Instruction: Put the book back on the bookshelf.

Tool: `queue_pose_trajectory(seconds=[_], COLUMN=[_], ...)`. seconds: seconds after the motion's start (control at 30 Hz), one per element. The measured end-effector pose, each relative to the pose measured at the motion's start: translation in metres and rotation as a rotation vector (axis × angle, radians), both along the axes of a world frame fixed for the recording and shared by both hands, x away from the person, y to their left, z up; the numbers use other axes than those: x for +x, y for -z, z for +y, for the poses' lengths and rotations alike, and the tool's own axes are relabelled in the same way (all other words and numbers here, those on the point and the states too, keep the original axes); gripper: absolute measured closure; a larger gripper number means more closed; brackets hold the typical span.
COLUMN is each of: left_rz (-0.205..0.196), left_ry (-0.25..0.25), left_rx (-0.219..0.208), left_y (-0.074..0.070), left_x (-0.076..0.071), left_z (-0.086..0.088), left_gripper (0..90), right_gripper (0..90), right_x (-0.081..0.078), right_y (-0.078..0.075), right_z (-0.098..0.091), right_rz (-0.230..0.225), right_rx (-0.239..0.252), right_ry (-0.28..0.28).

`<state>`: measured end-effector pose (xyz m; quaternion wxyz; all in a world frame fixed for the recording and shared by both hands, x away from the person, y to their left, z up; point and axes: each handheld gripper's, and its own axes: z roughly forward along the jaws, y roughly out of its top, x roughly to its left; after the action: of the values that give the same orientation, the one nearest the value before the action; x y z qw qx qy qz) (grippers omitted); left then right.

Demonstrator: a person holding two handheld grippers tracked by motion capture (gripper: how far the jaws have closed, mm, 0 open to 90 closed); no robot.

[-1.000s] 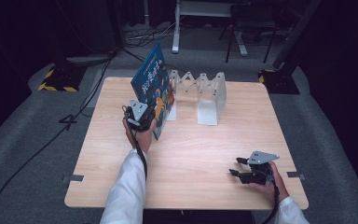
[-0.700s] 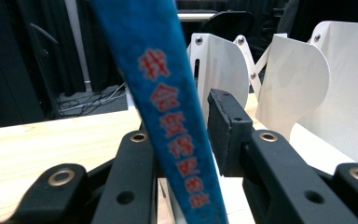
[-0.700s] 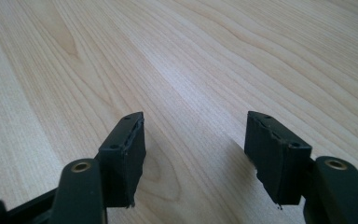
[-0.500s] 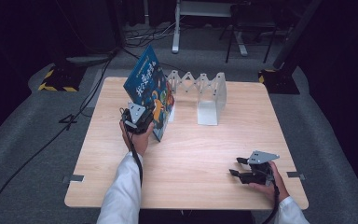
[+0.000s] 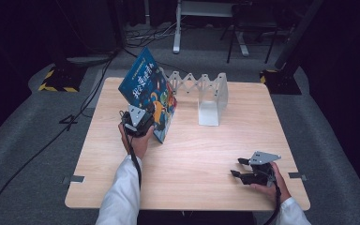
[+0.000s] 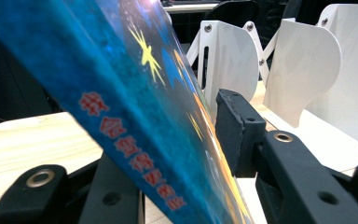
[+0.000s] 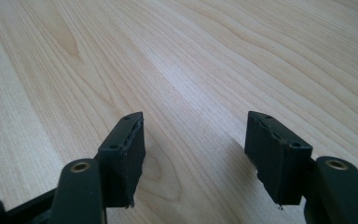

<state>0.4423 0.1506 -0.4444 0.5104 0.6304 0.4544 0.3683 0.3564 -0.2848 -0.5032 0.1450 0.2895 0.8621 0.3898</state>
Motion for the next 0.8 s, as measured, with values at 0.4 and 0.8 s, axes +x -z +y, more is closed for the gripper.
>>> queue_pose_trajectory(seconds=[0.4,0.8], left_rz=[-0.003,0.013], left_ry=[0.018,0.055], left_rx=[0.011,0.003], left_y=[-0.005,-0.009], left_x=[-0.007,-0.014], left_z=[0.010,0.024], left_gripper=[57.0,50.1], right_gripper=[37.6,36.1], right_x=[0.000,0.000], right_y=[0.000,-0.001], right_z=[0.000,0.000], right_rz=[-0.001,-0.004], right_rx=[-0.004,-0.014], right_ry=[0.001,0.016])
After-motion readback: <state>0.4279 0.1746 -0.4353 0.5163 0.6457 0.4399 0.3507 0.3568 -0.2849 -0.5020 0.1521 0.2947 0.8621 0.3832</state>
